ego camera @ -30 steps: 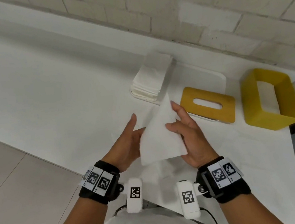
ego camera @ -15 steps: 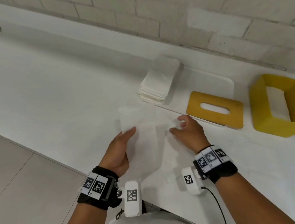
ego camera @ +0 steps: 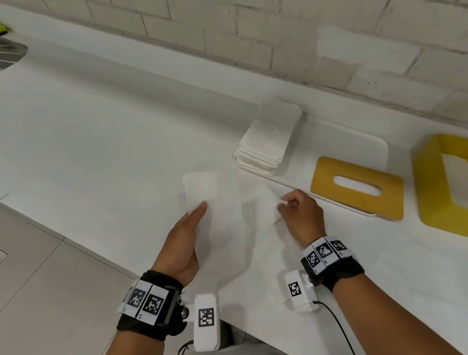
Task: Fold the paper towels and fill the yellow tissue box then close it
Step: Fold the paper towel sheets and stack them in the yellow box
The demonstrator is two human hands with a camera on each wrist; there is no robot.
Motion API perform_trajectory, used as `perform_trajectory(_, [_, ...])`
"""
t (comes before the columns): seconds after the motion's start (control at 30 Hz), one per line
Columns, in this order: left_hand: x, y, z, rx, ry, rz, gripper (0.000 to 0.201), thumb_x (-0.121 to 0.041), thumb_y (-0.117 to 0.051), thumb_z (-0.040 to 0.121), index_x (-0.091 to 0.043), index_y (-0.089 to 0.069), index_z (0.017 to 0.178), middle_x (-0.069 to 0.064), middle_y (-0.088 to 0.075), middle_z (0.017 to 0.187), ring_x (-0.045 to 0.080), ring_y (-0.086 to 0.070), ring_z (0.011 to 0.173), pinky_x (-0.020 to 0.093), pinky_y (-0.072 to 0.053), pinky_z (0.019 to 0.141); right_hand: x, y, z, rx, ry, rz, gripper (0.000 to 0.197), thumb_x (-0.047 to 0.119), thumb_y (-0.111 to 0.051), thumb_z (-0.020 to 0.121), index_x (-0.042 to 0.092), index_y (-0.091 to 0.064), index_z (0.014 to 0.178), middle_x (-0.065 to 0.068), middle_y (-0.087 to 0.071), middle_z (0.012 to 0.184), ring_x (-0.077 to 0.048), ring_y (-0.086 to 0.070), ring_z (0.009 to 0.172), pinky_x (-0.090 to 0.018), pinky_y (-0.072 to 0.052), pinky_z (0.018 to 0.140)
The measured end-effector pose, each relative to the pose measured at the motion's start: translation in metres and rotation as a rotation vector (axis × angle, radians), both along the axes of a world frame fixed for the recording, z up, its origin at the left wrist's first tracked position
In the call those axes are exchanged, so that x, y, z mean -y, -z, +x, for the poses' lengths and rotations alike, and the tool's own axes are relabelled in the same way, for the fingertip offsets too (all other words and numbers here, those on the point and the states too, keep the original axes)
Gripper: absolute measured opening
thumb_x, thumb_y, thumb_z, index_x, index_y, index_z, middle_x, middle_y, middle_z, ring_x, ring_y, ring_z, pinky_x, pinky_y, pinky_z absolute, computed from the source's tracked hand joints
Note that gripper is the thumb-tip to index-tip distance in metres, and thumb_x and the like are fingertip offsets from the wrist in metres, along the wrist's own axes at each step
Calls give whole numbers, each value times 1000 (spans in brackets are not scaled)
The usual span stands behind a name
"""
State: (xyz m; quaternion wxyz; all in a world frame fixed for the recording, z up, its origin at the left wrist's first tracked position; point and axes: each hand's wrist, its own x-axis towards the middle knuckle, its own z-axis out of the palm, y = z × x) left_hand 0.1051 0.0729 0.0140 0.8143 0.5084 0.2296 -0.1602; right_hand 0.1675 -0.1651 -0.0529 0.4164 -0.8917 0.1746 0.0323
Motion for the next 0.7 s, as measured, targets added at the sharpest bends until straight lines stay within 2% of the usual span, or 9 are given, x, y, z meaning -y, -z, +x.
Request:
perform_trajectory(0.07, [-3,-2,1,13,-1,7,36,-36,-57,102,-15,-66,131,3,-75,122,23,-68,118,42,-49,107,0,-13,-7,159,74,173,3,20,-67,94,23,-66,96,8,-66,87,-19,-66,93,-31,-50,84])
perform_trajectory(0.17, [-6,-8,3,40,-2,31,34,-36,-55,104,-16,-66,130,3,-75,121,23,-69,117,43,-50,106,5,-45,-21,387,126,456,8,19,-66,97,26,-62,98,3,-61,85,-6,-61,80,-27,-49,79])
perform_trajectory(0.27, [-6,-14,7,75,18,69,30,-35,-51,106,-19,-68,125,1,-77,116,22,-72,111,40,-54,97,10,-93,-40,577,100,711,8,30,-68,92,31,-64,98,-3,-67,93,-15,-61,88,-38,-50,86])
perform_trajectory(0.33, [-4,-18,10,96,34,94,30,-35,-49,107,-20,-68,125,0,-77,117,21,-71,113,40,-53,98,13,-131,-55,661,48,777,10,33,-73,91,29,-66,98,6,-69,89,-11,-61,82,-29,-51,78])
perform_trajectory(0.4, [-1,-20,13,111,40,101,31,-35,-49,107,-20,-67,127,0,-76,120,20,-70,116,42,-50,105,15,-167,-71,651,-49,774,13,40,-73,84,32,-69,94,11,-65,79,-7,-55,70,-21,-45,65])
perform_trajectory(0.47, [2,-24,16,117,46,88,32,-34,-50,107,-18,-67,128,3,-75,121,22,-70,116,44,-49,108,16,-191,-84,575,-196,787,13,40,-71,80,34,-72,91,11,-59,73,-7,-49,64,-19,-41,59])
perform_trajectory(0.6, [13,-31,19,153,132,55,32,-31,-51,106,-17,-68,128,6,-75,121,26,-69,116,40,-52,99,4,-199,-94,382,-484,691,10,30,-77,87,25,-71,92,13,-57,72,-2,-52,64,-14,-44,62])
perform_trajectory(0.67, [19,-34,15,183,184,-10,31,-29,-55,101,-15,-69,125,6,-76,117,24,-72,110,35,-55,91,-10,-188,-86,345,-450,648,9,20,-72,86,17,-69,94,12,-59,74,-3,-55,68,-16,-46,66])
perform_trajectory(0.7, [22,-35,12,208,205,-25,30,-29,-58,97,-15,-70,121,5,-77,113,22,-73,105,33,-57,87,-16,-178,-81,342,-386,647,11,16,-72,87,17,-69,97,6,-62,78,-7,-58,73,-22,-49,69])
